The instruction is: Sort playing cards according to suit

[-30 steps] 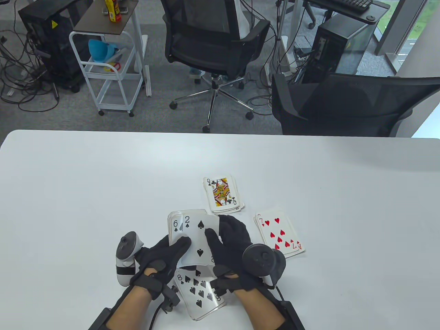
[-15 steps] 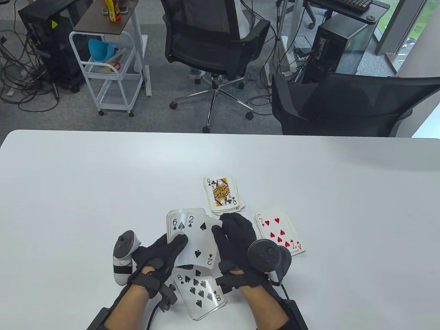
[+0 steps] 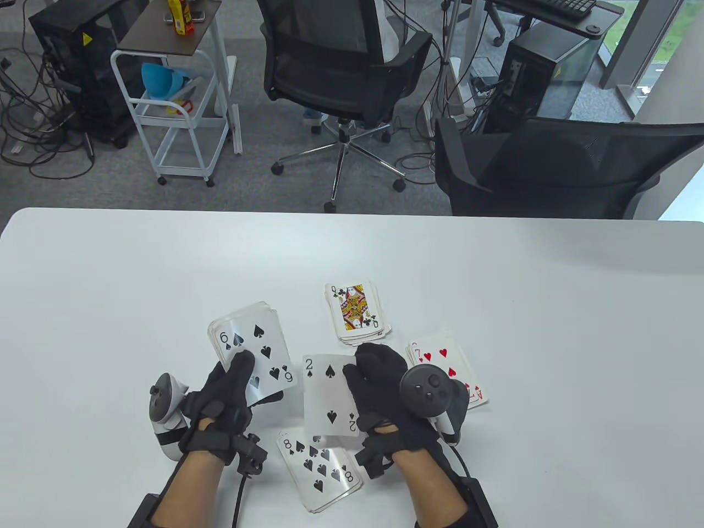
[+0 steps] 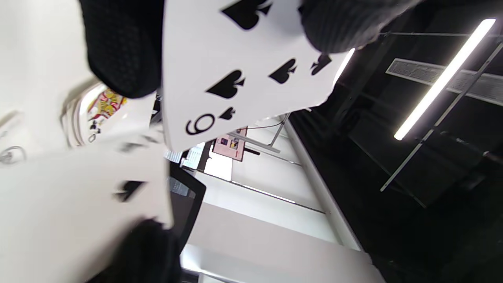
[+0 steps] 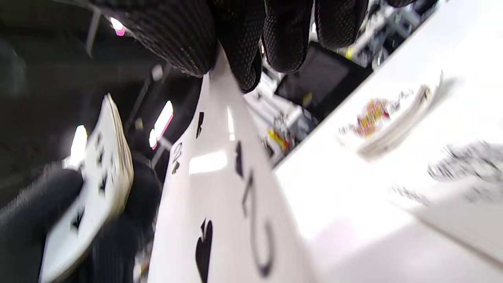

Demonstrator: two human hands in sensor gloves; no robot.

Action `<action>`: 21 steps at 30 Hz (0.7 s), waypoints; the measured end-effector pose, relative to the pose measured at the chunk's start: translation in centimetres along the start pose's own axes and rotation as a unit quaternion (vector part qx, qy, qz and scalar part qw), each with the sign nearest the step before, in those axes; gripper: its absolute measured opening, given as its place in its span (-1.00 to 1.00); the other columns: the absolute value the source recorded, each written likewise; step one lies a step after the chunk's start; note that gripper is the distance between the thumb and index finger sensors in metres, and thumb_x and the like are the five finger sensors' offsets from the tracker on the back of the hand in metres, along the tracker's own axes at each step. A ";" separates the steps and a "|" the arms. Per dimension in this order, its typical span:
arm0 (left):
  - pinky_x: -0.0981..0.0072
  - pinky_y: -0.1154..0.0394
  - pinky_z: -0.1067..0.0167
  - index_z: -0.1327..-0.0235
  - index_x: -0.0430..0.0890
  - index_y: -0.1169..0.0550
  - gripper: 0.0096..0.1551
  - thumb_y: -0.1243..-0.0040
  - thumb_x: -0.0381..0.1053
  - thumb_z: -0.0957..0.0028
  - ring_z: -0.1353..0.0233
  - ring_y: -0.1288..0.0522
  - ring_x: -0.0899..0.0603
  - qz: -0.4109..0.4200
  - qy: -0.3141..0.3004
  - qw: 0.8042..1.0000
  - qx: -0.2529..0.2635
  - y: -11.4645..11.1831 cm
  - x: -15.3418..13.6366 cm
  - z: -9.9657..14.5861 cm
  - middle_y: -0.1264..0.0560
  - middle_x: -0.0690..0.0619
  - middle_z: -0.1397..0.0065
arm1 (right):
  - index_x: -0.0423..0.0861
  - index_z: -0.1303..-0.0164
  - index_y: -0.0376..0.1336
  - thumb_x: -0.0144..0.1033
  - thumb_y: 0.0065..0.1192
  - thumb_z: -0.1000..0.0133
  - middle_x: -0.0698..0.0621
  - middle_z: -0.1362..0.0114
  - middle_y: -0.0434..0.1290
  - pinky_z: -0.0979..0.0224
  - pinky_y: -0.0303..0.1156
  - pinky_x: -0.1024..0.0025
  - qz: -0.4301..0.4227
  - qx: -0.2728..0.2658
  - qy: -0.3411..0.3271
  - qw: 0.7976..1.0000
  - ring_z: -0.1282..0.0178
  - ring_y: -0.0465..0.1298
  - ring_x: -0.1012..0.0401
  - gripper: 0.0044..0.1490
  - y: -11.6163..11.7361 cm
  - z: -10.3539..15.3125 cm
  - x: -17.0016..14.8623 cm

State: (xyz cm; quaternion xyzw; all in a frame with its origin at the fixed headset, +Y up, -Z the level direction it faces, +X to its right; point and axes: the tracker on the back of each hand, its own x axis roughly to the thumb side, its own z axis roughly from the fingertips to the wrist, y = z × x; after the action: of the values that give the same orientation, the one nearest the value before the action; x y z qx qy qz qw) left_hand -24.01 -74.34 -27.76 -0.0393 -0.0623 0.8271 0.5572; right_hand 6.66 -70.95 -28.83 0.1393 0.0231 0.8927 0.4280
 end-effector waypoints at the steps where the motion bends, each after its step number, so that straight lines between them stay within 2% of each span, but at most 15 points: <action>1: 0.09 -0.70 -0.09 -0.48 0.06 -0.41 -0.38 -0.16 0.31 -0.24 -0.31 -0.64 -0.20 0.003 -0.003 1.000 0.002 0.1 0.0 0.0 -0.55 0.04 -0.42 | -0.27 -0.19 0.42 -0.21 0.32 -0.26 -0.33 -0.61 0.16 -0.47 -0.15 -0.50 0.012 0.032 0.007 0.999 -0.63 -0.03 -0.36 -0.53 0.4 -0.1 0.1; 4: 0.09 -0.70 -0.09 -0.48 0.06 -0.41 -0.38 -0.15 0.31 -0.24 -0.31 -0.64 -0.20 0.006 -0.007 1.000 0.005 0.1 0.1 0.0 -0.55 0.04 -0.42 | -0.30 -0.19 0.43 -0.22 0.35 -0.27 -0.37 -0.64 0.06 -0.48 -0.21 -0.49 0.048 0.131 0.041 0.989 -0.64 -0.15 -0.36 -0.53 2.1 -0.2 0.4; 8: 0.09 -0.70 -0.09 -0.47 0.06 -0.41 -0.38 -0.16 0.31 -0.24 -0.31 -0.64 -0.20 0.001 -0.002 1.000 -0.002 -0.3 -0.1 0.0 -0.55 0.04 -0.42 | -0.32 -0.17 0.44 -0.23 0.37 -0.26 -0.38 -0.64 0.06 -0.48 -0.23 -0.49 0.092 0.178 0.035 0.979 -0.64 -0.17 -0.36 -0.53 4.5 -0.2 1.1; 11: 0.09 -0.70 -0.09 -0.47 0.05 -0.41 -0.38 -0.16 0.31 -0.24 -0.31 -0.64 -0.20 -0.005 0.003 1.000 -0.009 -0.6 -0.3 0.0 -0.55 0.04 -0.42 | -0.32 -0.17 0.44 -0.24 0.38 -0.26 -0.38 -0.64 0.06 -0.48 -0.23 -0.49 0.125 0.181 0.032 0.975 -0.64 -0.17 -0.35 -0.53 5.8 0.0 1.5; 13: 0.09 -0.70 -0.09 -0.47 0.05 -0.41 -0.38 -0.16 0.31 -0.24 -0.31 -0.64 -0.20 -0.011 0.008 1.000 -0.013 -0.8 -0.5 0.0 -0.55 0.04 -0.42 | -0.33 -0.17 0.43 -0.25 0.39 -0.25 -0.39 -0.64 0.05 -0.48 -0.25 -0.49 0.193 0.164 0.036 0.967 -0.64 -0.18 -0.36 -0.52 6.9 0.1 1.7; 15: 0.09 -0.70 -0.09 -0.47 0.05 -0.41 -0.38 -0.16 0.31 -0.24 -0.31 -0.64 -0.20 -0.016 0.013 1.000 -0.018 -1.0 -0.8 0.0 -0.55 0.04 -0.42 | -0.29 -0.18 0.41 -0.20 0.38 -0.25 -0.37 -0.64 0.05 -0.48 -0.22 -0.49 0.283 0.170 0.018 0.944 -0.64 -0.16 -0.35 -0.51 8.3 0.1 1.7; 17: 0.08 -0.70 -0.09 -0.47 0.05 -0.41 -0.38 -0.16 0.31 -0.24 -0.30 -0.64 -0.20 -0.019 0.016 0.999 -0.022 -1.1 -1.0 0.0 -0.55 0.04 -0.42 | -0.31 -0.19 0.39 -0.20 0.40 -0.25 -0.37 -0.65 0.03 -0.48 -0.24 -0.48 0.298 0.173 0.041 0.938 -0.64 -0.18 -0.35 -0.50 8.9 0.2 1.9; 21: 0.08 -0.70 -0.09 -0.47 0.05 -0.41 -0.38 -0.16 0.31 -0.24 -0.30 -0.64 -0.20 -0.029 0.020 0.999 -0.028 -1.4 -1.1 0.0 -0.56 0.04 -0.41 | -0.28 -0.15 0.38 -0.14 0.47 -0.22 -0.38 -0.63 0.06 -0.48 -0.21 -0.47 0.324 0.149 0.040 0.934 -0.64 -0.15 -0.36 -0.47 8.7 0.1 2.1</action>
State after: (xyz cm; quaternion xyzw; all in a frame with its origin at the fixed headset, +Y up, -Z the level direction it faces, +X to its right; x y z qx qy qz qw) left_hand -22.29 -74.87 -27.52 -0.0699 -0.0752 0.8078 0.5805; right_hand -1.11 -74.84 -26.83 0.1659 0.1260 0.9740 0.0891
